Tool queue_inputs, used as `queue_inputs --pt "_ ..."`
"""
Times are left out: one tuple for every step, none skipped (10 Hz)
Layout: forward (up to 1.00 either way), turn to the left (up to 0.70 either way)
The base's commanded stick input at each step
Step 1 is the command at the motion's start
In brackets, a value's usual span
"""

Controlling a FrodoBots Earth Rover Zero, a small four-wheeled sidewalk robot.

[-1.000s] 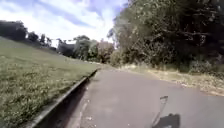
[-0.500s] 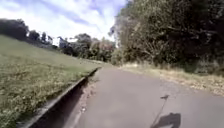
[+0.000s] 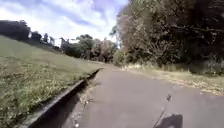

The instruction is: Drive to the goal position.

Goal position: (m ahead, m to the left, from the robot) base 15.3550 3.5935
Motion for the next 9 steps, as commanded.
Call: queue_inputs --pt "0.7 0.01" --pt "0.7 0.0" --pt "0.7 0.0" --pt "0.7 0.0" --pt "0.7 0.0" --pt "0.7 0.0" --pt "0.7 0.0" --pt "0.7 0.0" --pt "0.7 0.0"
